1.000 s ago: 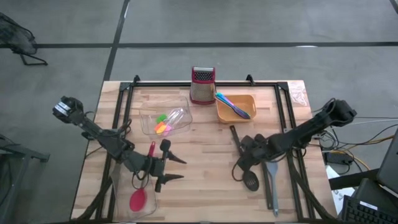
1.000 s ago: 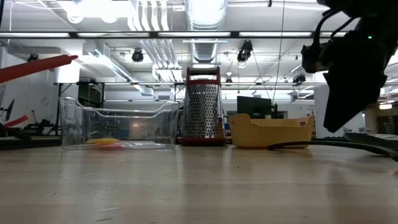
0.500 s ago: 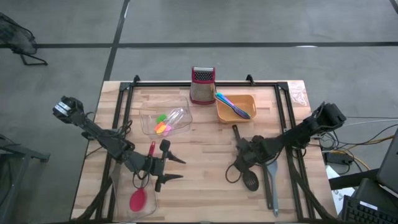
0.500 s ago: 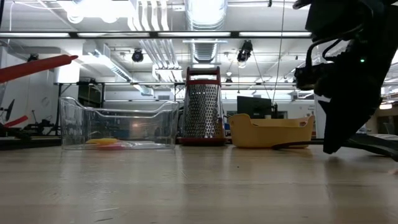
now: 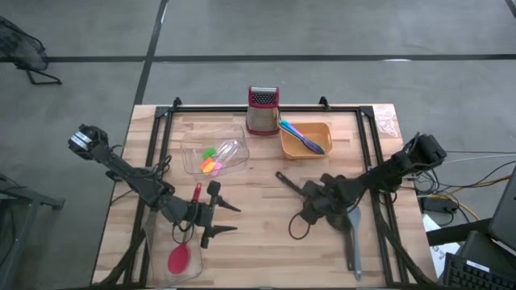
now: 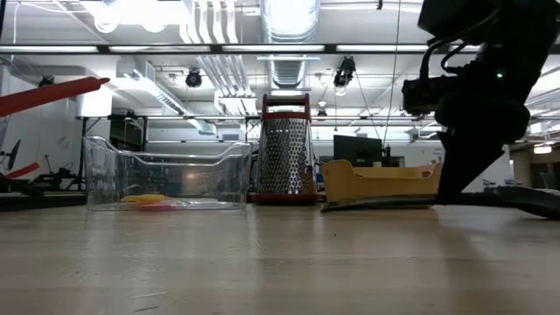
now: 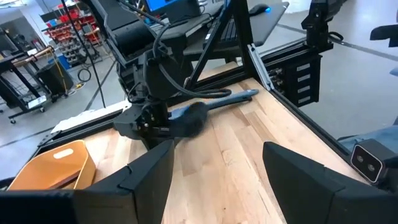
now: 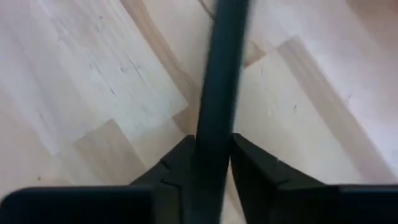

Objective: Pick & Place Kitchen Items
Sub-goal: Put the black slotted serving spoon into the bottom transparent bin

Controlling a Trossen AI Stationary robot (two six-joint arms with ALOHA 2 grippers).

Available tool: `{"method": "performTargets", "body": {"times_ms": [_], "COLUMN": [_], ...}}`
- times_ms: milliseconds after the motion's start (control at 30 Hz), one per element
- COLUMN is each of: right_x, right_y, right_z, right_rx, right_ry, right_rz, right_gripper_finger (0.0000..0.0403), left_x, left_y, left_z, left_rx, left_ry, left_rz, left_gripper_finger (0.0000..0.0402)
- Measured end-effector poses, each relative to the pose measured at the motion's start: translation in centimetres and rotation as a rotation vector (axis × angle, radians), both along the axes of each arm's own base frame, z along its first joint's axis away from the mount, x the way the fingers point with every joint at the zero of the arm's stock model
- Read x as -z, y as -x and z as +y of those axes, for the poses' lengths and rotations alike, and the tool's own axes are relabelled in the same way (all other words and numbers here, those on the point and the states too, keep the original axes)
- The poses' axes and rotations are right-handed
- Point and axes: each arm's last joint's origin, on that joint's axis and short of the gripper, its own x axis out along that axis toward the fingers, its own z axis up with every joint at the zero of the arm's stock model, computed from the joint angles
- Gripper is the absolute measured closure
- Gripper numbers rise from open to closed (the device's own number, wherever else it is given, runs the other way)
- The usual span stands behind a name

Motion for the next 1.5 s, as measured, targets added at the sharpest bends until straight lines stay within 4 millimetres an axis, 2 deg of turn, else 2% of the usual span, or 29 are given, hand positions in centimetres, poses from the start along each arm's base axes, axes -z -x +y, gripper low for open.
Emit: {"method": "performTargets", "body": {"times_ms": [167, 267, 700, 1133, 1500], "right_x": [-0.21, -0.25, -0.29, 0.09, 0.58], "right_y": [-0.19, -0.17, -0.53, -0.6, -0.09], "right_z": [0.01, 0.01, 0.38, 0.57, 0.35], "right_rx": [-0.025, -0.037, -0.085, -0.106, -0.09], "right_ry": [0.027, 0.029, -0.035, -0.073, -0.082], "right_rz": [-0.014, -0.012, -0.03, -0.031, -0.022], "right_gripper_finger": [0.0372, 0.0386, 0.0383, 0.0344, 0.0384], "left_x": [0.02, 0.02, 0.07, 0.22, 0.22], "left_y": [0.0, 0.0, 0.01, 0.03, 0.03], "left_z": [0.0, 0.0, 0.01, 0.01, 0.01], "left_rx": [-0.001, -0.002, -0.004, -0.005, -0.006], "left_ry": [0.008, 0.008, 0.018, 0.02, 0.024], "left_rz": [0.003, 0.003, 0.009, 0.023, 0.023], "left_gripper_finger": [0.0149, 0.0149, 0.0149, 0.0149, 0.0149]}}
